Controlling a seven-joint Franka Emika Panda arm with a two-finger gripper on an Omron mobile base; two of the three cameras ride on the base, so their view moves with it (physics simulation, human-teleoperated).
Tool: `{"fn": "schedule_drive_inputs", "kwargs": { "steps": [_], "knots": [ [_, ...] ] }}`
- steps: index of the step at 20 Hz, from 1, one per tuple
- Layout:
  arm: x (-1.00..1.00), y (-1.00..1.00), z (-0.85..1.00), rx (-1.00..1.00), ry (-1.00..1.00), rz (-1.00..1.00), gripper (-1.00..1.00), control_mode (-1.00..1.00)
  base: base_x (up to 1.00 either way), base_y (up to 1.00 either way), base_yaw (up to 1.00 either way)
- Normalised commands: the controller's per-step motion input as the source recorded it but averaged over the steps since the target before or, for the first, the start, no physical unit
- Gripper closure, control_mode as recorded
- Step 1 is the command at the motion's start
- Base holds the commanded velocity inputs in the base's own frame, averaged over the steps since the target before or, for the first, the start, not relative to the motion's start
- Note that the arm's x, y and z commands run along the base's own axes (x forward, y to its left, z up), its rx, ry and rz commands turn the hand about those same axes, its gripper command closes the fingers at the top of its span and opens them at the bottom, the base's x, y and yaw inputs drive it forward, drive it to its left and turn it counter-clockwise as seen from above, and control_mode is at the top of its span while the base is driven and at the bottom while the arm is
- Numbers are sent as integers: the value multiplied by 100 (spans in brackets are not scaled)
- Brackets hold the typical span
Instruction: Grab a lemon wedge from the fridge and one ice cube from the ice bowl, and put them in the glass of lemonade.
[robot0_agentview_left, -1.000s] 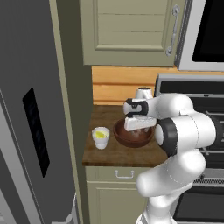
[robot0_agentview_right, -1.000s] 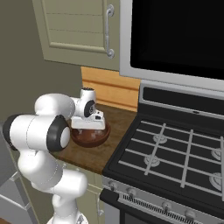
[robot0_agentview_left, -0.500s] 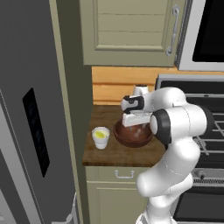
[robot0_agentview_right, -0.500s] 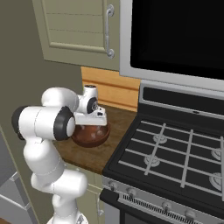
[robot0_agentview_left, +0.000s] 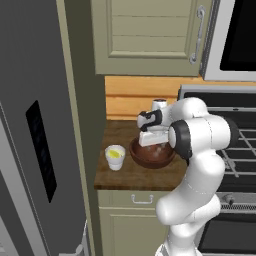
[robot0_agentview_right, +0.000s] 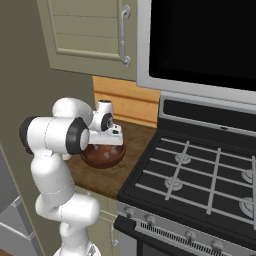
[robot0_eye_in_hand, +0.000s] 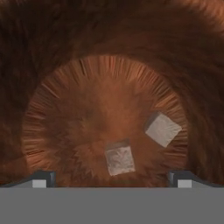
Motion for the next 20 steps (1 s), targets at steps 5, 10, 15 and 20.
{"fn": "schedule_drive_inputs", "kwargs": {
  "steps": [5,10,15,20],
  "knots": [
    [0,0,-27,0,0,0,-100,-100,0,0,0],
    [0,0,-8,1,-19,0,-100,-100,0,0,0],
    [0,0,-2,0,-6,0,-100,-100,0,0,0],
    [0,0,-19,0,0,0,-100,-100,0,0,0]
  ]
}}
